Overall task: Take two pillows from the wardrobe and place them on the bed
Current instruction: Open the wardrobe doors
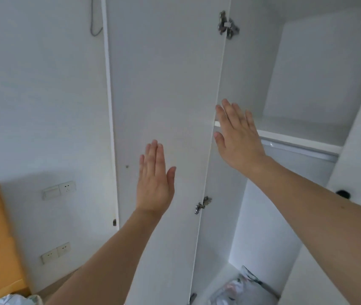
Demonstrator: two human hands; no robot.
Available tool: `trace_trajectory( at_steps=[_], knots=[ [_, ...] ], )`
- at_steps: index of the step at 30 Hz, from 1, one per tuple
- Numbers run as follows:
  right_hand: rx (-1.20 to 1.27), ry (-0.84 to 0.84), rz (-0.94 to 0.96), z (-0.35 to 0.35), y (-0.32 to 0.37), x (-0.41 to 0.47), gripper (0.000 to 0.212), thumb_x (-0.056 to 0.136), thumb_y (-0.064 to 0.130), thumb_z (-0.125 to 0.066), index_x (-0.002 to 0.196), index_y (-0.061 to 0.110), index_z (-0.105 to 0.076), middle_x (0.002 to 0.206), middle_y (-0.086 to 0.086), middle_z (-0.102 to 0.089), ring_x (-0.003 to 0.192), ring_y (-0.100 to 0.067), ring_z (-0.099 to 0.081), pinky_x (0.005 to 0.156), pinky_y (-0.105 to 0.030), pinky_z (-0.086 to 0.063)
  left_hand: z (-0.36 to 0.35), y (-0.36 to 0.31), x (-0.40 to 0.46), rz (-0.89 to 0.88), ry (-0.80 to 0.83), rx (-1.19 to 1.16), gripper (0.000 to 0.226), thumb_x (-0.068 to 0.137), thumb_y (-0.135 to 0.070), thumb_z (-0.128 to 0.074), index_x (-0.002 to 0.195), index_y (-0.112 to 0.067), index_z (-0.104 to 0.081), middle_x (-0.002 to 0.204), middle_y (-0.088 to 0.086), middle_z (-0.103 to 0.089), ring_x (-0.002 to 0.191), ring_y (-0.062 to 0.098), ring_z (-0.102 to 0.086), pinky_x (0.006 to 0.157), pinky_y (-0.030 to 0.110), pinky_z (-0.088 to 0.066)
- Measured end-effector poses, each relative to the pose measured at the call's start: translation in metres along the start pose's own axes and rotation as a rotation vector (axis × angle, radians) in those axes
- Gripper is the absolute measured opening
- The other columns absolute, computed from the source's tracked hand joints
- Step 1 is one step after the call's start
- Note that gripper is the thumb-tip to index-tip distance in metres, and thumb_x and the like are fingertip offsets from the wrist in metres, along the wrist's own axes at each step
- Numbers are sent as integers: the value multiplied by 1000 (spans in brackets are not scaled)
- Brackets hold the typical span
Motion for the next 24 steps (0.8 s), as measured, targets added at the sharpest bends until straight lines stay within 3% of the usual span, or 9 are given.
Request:
trace_trajectory(
  at_steps=[10, 19, 24],
  knots=[
    [-366, 72, -76, 63, -136, -76, 58, 98, 29, -38, 149, 4, -22, 158, -11, -17, 146, -30, -13, 120, -50, -4, -92, -136, -15, -89, 194, -234, 59, 102, -26, -37, 151, 2, -17, 160, 17, -15, 149, 25, -9, 122, 42, -8],
    [-563, 114, -133, 68, -193, -97, 57, 98, 26, -37, 149, 4, -22, 159, -11, -16, 147, -28, -11, 120, -49, -3, -163, -201, -14, -165, 382, -443, 58, 103, -29, -36, 151, -1, -19, 161, 12, -15, 149, 22, -11, 122, 36, -11],
    [-665, 107, -146, 62, -207, -92, 55, 98, 26, -38, 146, 3, -28, 158, -12, -19, 146, -30, -14, 120, -51, -3, -204, -224, -20, -116, 665, -639, 57, 104, -36, -30, 154, -14, -13, 162, -2, -13, 148, 7, -9, 116, 19, -5]
  ],
)
Point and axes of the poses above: each hand's wrist, its own x-axis towards the middle knuckle, its own z-axis out of the back of the hand, y = z × x, the point moved 4 cm from there along x, towards the middle knuckle
